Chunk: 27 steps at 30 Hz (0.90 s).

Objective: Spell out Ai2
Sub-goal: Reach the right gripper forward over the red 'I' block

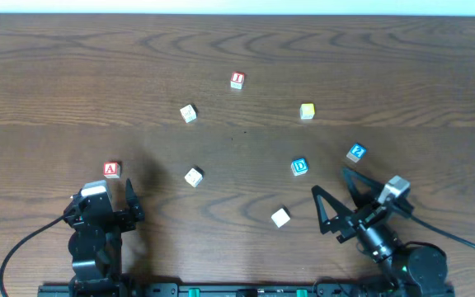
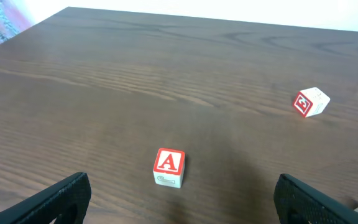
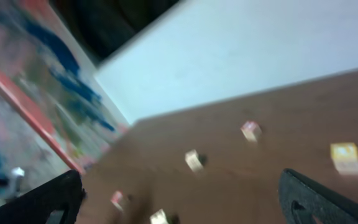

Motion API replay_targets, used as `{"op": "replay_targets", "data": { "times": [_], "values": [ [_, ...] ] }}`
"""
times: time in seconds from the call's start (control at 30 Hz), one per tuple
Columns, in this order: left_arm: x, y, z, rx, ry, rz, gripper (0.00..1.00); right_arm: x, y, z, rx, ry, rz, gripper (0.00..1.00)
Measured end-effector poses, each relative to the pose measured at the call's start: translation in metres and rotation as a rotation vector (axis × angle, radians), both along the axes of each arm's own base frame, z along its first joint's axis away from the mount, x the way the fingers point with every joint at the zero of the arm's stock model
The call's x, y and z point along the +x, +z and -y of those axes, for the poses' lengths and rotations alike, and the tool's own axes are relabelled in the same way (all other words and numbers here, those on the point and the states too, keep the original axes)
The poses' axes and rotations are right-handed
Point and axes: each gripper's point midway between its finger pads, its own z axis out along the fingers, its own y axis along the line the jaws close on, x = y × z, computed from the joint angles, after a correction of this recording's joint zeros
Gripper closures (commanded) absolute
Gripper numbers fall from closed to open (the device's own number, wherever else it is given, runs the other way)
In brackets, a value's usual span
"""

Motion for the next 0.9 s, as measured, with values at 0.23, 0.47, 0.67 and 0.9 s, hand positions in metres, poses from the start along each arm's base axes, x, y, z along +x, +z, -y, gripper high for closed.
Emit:
{"op": "replay_targets", "data": {
  "times": [0.23,0.47,0.67,0.9],
  "values": [
    [0.0,0.0,0.0,0.0,0.0,0.0,0.05,0.024,0.014,-0.019,0.055,0.114,-0.014,0.01],
    [0.0,0.0,0.0,0.0,0.0,0.002,0.05,0.062,0.037,-0.06,0.029,0.252,-0.123,0.01],
    [0.0,0.0,0.0,0.0,0.0,0.001,0.04,0.103,0.063,-0.115,-0.023,0.348,-0.185,0.01],
    [0.0,0.0,0.0,0.0,0.0,0.002,0.05,0.156,0.063,-0.188,-0.158,0.359,-0.279,0.01]
  ]
}}
